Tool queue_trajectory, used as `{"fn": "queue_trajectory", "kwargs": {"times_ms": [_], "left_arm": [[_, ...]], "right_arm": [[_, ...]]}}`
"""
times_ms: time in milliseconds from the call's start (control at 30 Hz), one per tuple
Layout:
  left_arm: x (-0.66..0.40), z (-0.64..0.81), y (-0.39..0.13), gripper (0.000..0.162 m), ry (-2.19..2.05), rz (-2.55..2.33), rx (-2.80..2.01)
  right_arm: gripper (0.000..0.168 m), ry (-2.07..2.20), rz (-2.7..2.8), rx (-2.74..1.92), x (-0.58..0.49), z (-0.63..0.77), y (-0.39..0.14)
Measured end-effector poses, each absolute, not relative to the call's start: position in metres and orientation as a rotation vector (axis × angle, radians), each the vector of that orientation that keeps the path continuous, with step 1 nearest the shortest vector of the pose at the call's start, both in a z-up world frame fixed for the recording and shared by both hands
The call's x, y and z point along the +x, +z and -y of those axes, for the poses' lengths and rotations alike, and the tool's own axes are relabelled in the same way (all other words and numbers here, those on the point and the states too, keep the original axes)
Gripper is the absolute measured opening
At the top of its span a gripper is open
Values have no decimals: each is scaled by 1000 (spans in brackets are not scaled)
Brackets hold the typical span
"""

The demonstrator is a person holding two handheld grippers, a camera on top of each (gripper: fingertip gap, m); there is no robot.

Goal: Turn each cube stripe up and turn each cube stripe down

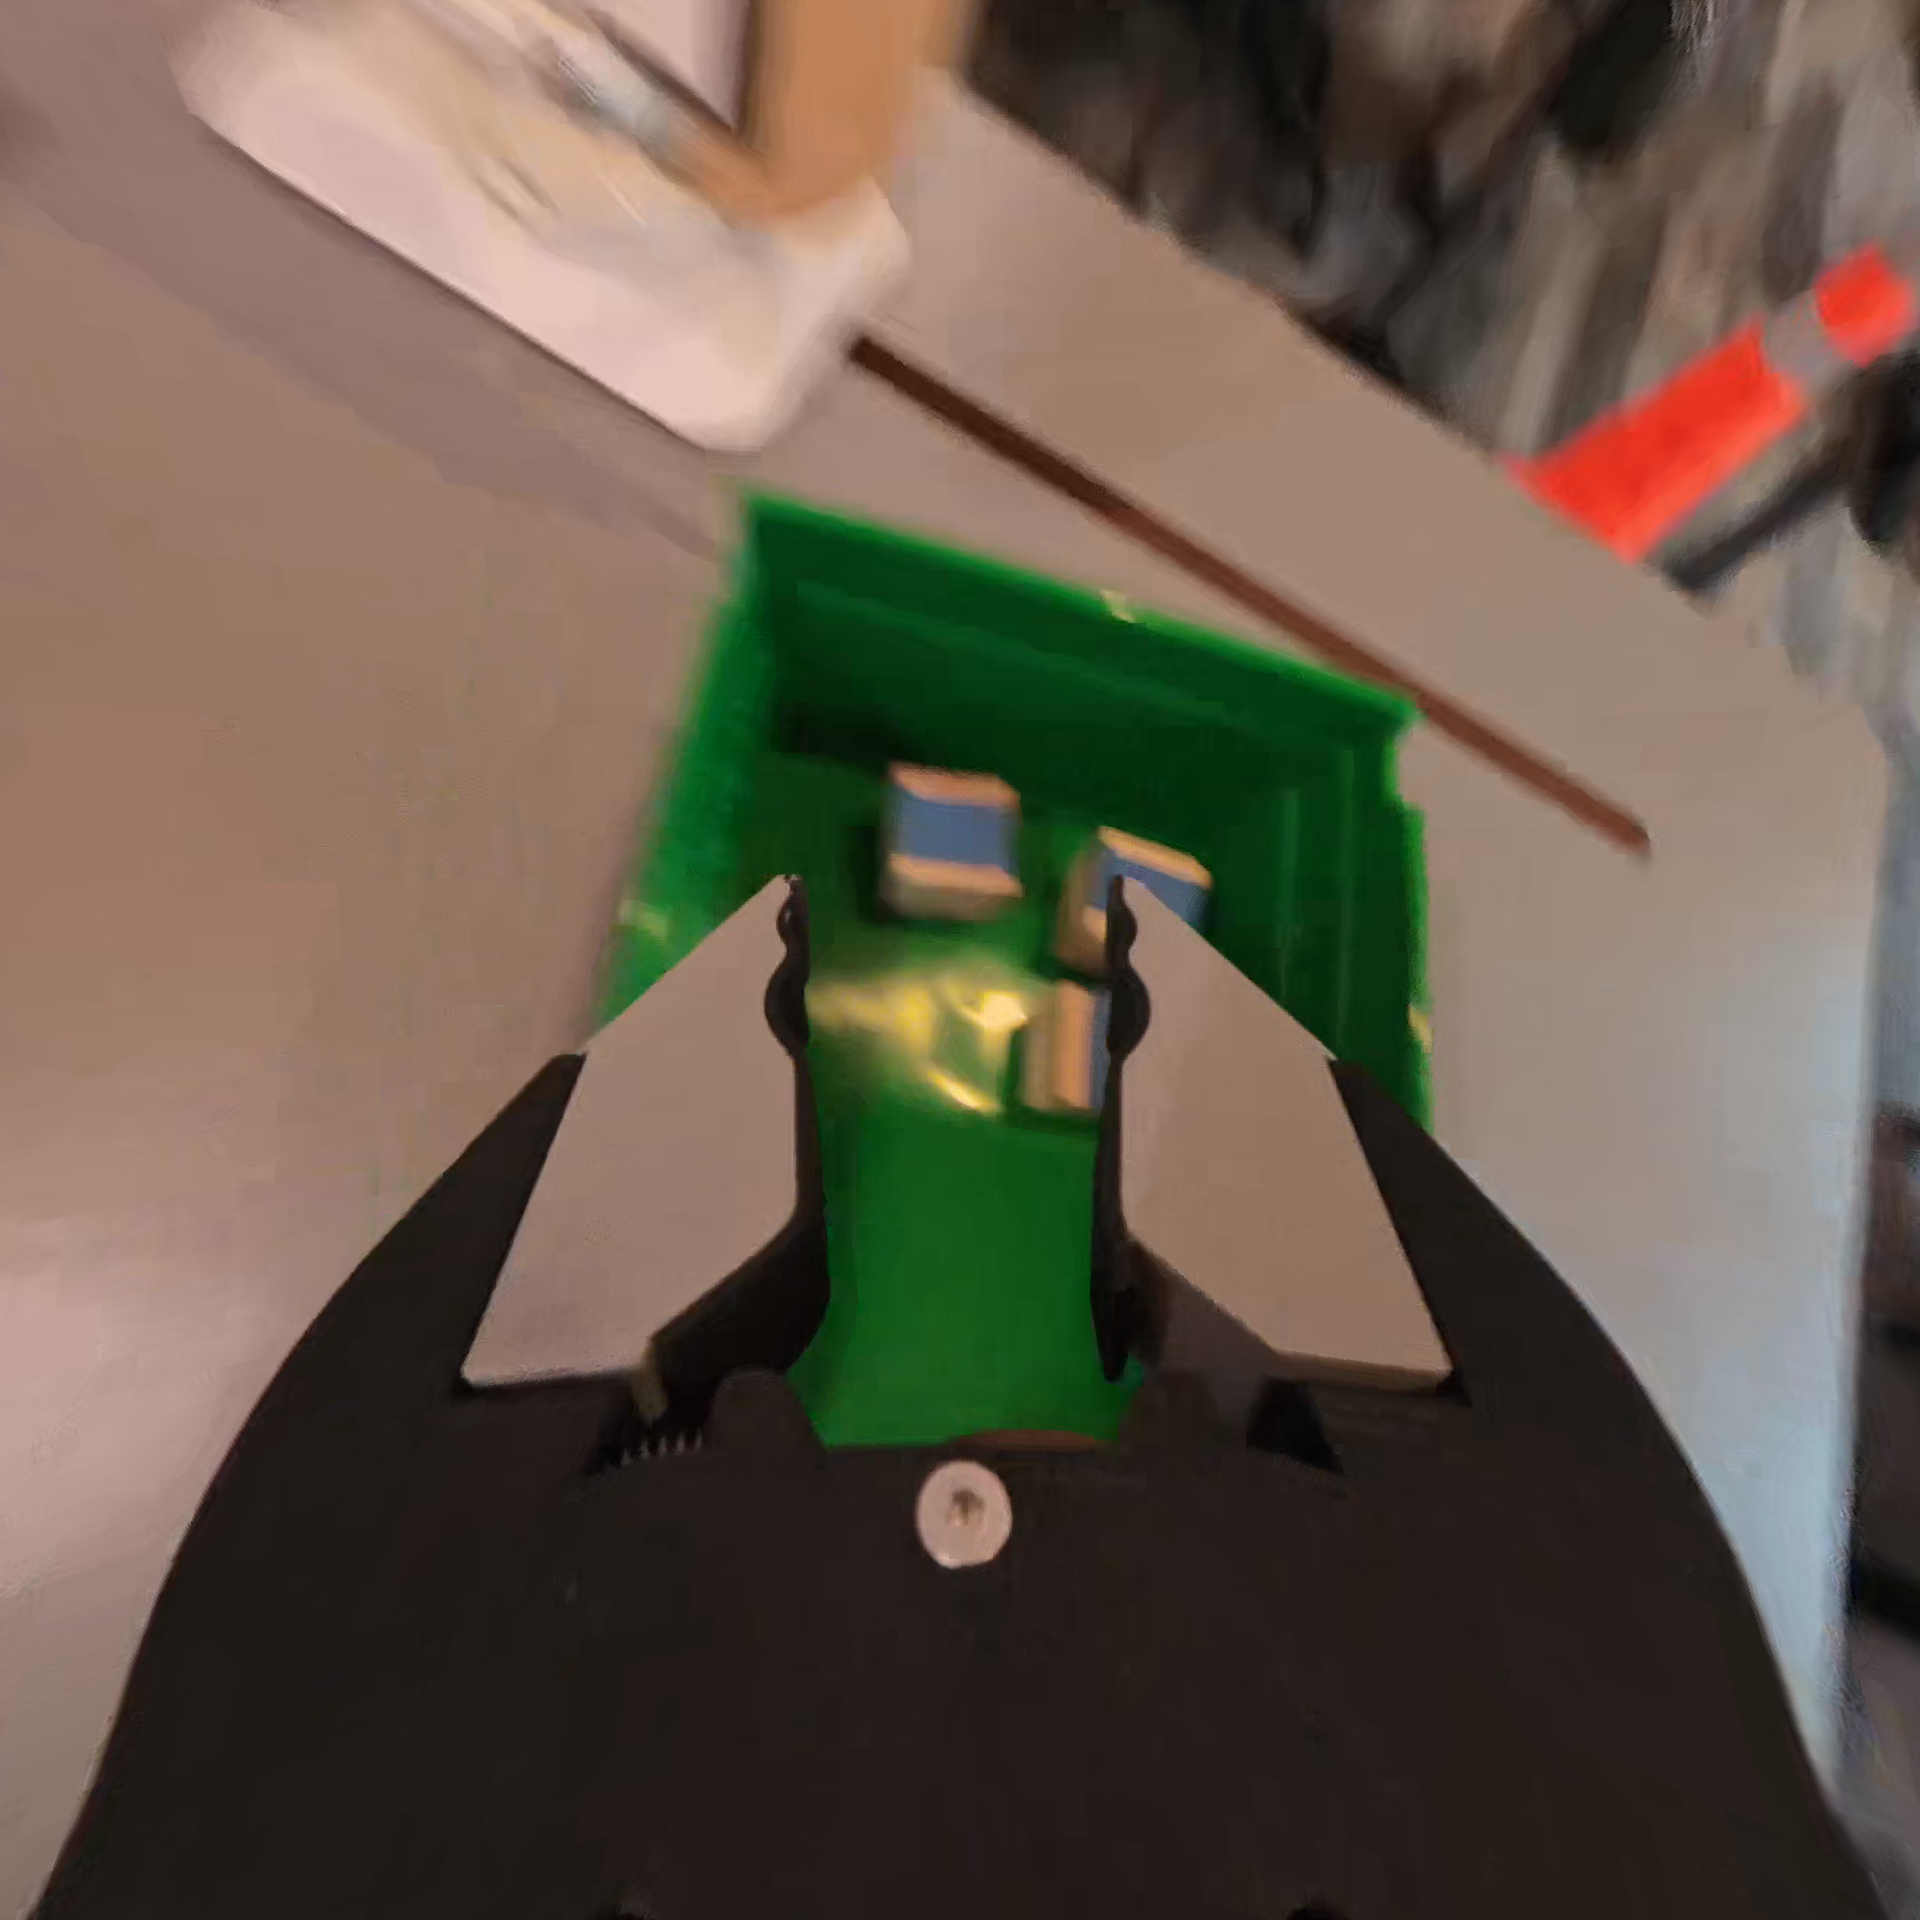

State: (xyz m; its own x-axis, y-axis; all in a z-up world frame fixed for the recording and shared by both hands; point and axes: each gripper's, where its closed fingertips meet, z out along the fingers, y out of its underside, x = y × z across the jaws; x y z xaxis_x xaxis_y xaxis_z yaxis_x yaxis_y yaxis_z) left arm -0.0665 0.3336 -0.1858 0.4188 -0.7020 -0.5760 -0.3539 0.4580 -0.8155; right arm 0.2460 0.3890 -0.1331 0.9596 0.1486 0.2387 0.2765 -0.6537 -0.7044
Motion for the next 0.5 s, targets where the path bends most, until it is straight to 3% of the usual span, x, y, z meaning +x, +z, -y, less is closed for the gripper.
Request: {"fn": "queue_trajectory", "kwargs": {"times_ms": [67,167,300,433,500], "left_arm": [[-65,-333,-189,29,-279,-1188,-1137],[-60,-312,-185,32,-439,-1156,-1174],[-69,-274,-137,34,-714,-1079,-1222],[-126,-318,-63,32,-624,-927,-1319],[-155,-363,-53,35,-535,-903,-1442]], "right_arm": [[54,-17,403,-2134,178,-382,-105],[54,206,508,-2011,93,-369,-104],[49,238,579,-1903,32,-384,-148],[49,421,570,-1953,7,-388,-189],[43,431,584,-1926,7,-389,-190]]}}
